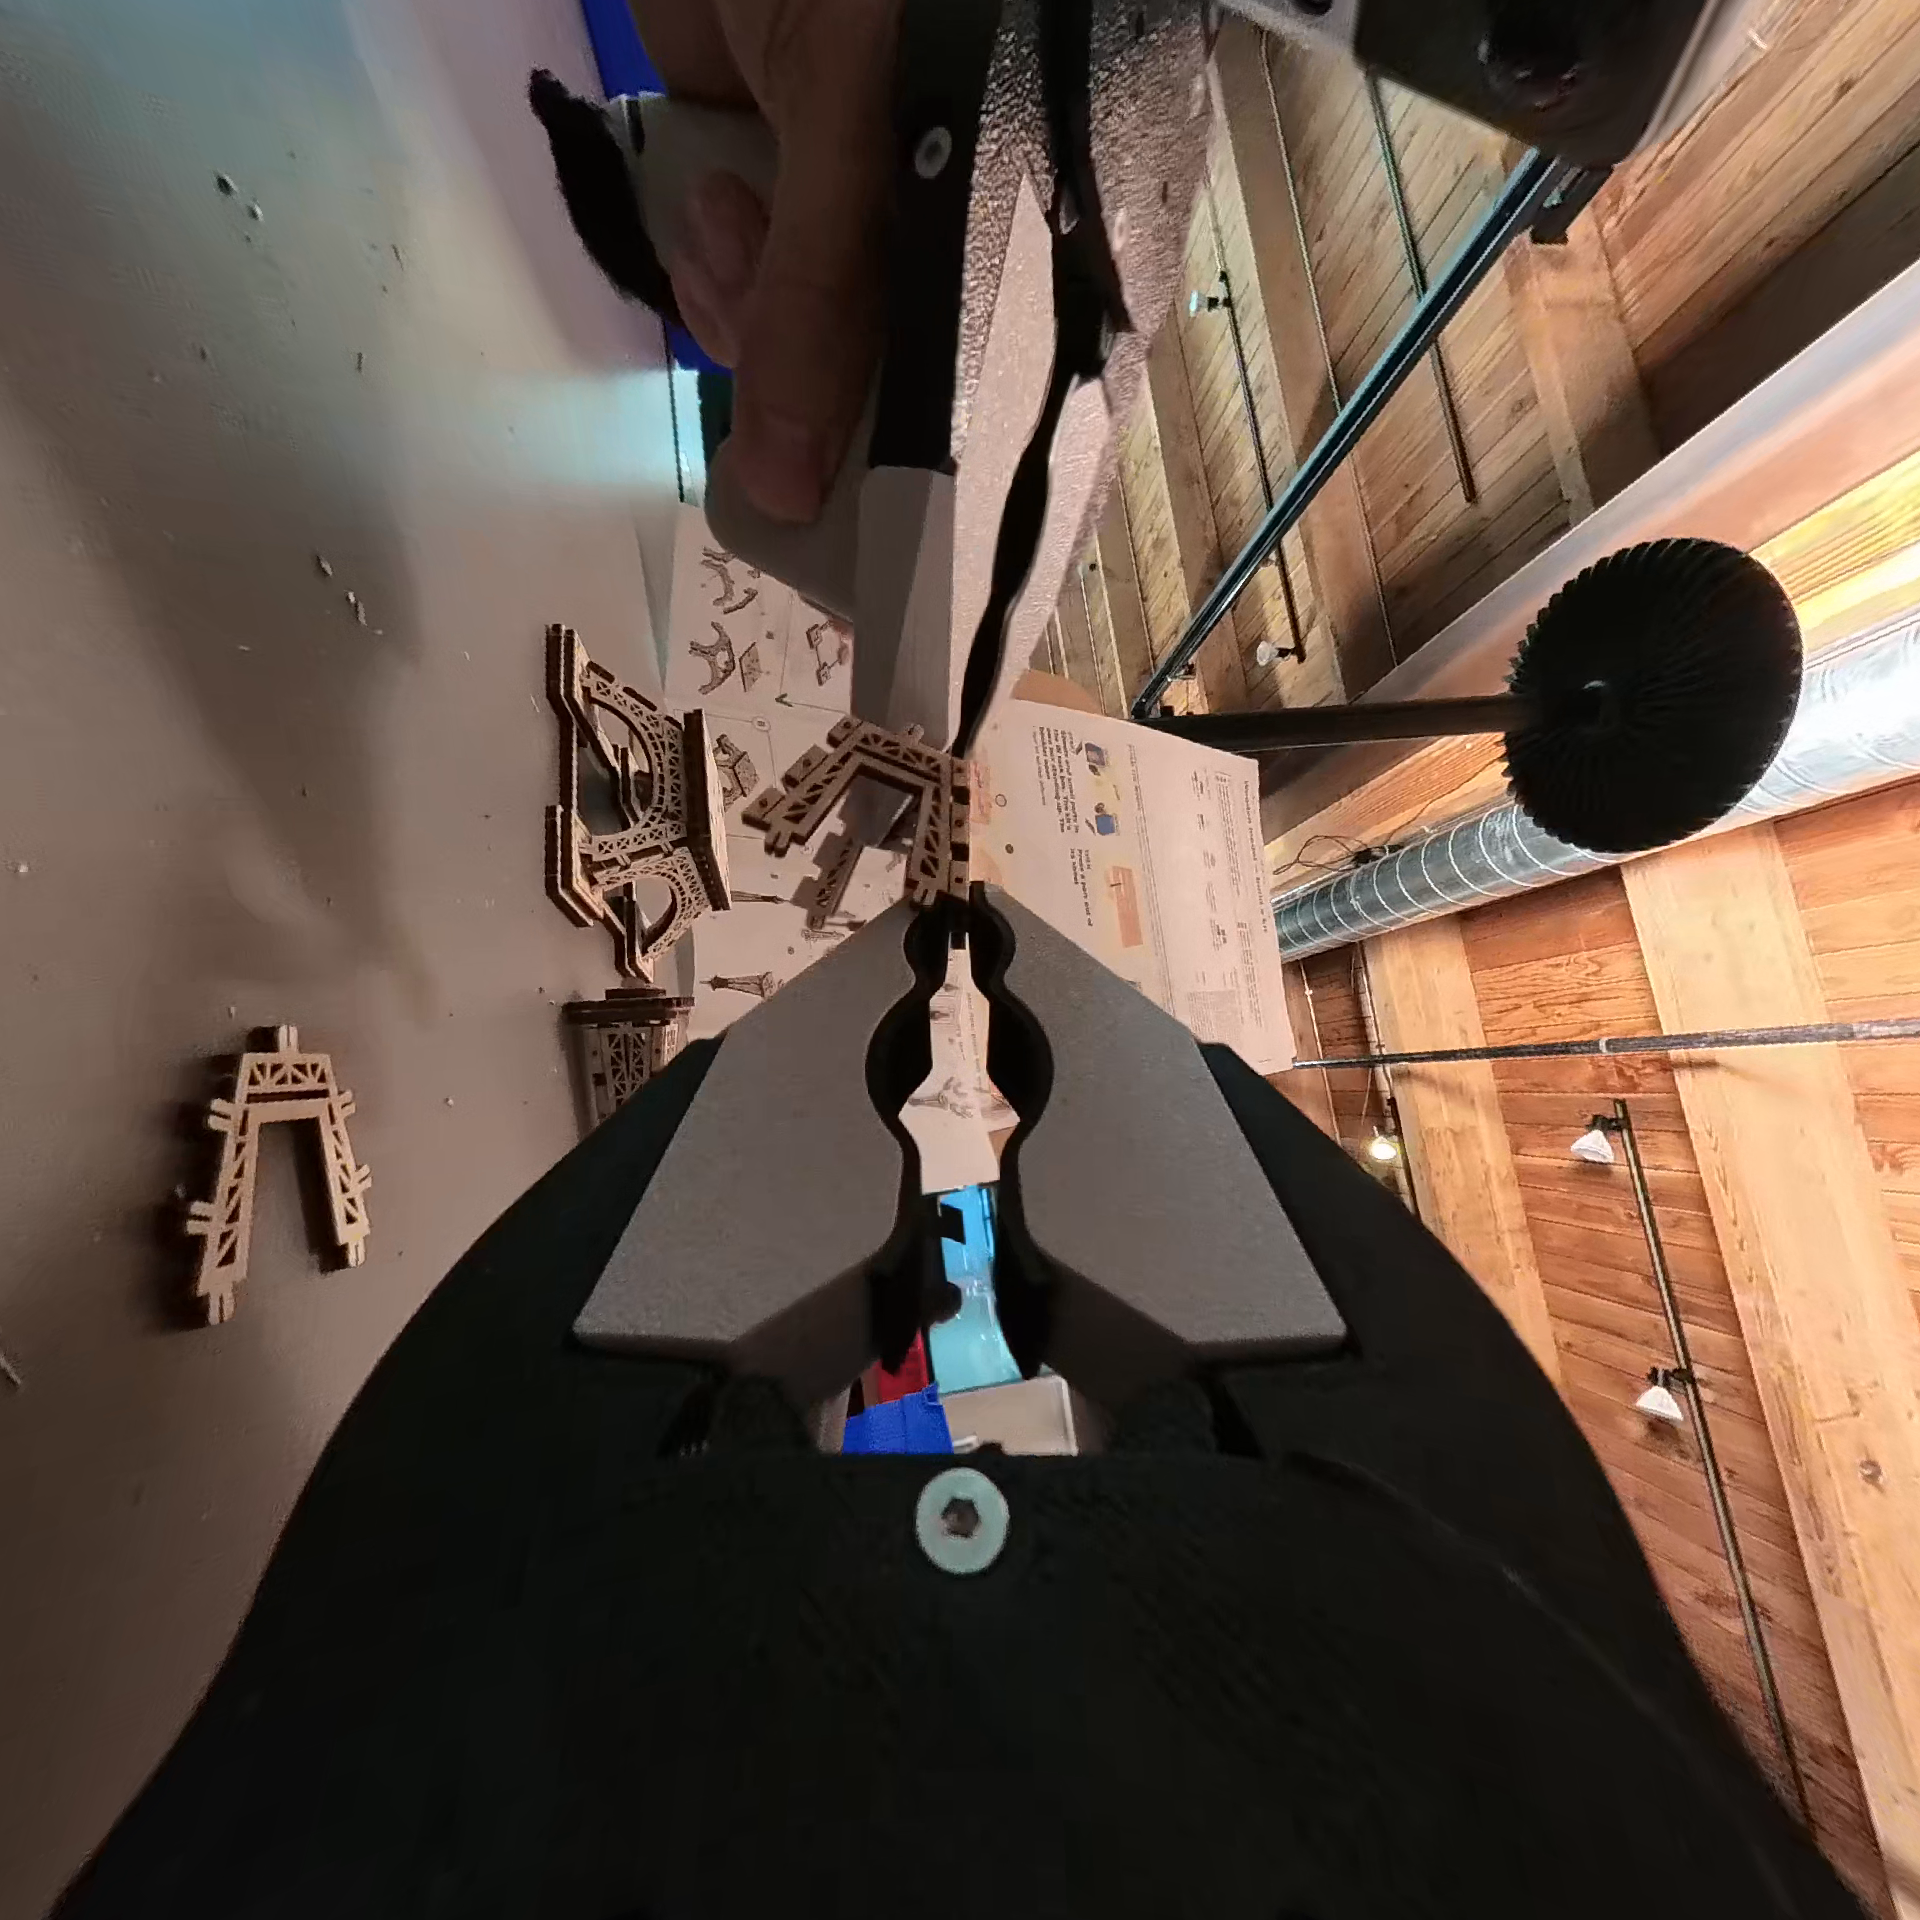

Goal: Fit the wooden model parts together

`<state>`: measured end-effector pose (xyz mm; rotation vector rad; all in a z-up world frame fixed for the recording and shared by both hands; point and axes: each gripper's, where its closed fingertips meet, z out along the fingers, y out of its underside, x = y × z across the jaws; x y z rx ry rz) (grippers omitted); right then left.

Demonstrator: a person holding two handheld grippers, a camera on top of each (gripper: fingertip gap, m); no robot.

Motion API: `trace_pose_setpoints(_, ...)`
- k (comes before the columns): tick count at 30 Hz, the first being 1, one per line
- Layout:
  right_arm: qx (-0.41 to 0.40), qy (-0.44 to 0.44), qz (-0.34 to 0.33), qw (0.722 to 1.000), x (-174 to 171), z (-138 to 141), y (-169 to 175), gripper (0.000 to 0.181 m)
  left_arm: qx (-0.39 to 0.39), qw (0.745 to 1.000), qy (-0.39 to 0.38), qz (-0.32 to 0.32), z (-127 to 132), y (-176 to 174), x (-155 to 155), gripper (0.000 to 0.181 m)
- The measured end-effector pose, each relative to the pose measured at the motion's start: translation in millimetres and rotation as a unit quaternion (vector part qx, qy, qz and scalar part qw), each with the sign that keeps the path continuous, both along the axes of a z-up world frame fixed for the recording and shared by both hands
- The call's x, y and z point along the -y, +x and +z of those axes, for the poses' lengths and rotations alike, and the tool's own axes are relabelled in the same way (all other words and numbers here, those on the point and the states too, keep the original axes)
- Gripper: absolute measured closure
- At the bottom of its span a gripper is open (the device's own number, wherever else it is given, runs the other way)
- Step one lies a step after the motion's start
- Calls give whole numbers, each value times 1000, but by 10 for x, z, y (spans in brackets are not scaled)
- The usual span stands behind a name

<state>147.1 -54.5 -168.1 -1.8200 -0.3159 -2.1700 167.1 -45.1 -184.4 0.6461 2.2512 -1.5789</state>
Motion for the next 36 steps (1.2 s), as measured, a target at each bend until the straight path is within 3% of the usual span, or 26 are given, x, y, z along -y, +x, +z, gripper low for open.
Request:
trace_pose_setpoints(8, -87, 80, 4, 993, 99, -85, 75, 181, -57, 996, 57, 38, -183, 140, -68, 181)
trace_pose_setpoints(14, -82, 92, 0, 992, 145, -39, 87, 181, -171, 977, 124, 32, -380, 65, -141, 180)
trace_pose_setpoints(17, -73, 72, 2, 995, 109, -46, 79, 181, -247, 957, 152, 23, -441, -20, -182, 180)
trace_pose_setpoints(21, -150, 111, 4, 982, 115, -172, 136, 181, -392, 895, 211, 27, -531, -182, -246, 180)
trace_pose_setpoints(24, -341, 231, 8, 911, 151, -440, 214, 181, -455, 858, 230, 60, -615, -174, -218, 171)
trace_pose_setpoints(26, -454, 295, 35, 840, 107, -532, 177, 181, -450, 856, 241, 86, -705, -118, -222, 164)
trace_pose_setpoints(29, -557, 346, 87, 750, 4, -535, 71, 181, -440, 860, 246, 81, -726, -128, -230, 160)
trace_pose_setpoints(33, -605, 371, 77, 700, -4, -625, 126, 180, -423, 869, 245, 74, -697, -96, -258, 144)
trace_pose_setpoints(36, -656, 396, 72, 638, -83, -683, 142, 180, -371, 894, 239, 70, -705, -4, -310, 146)
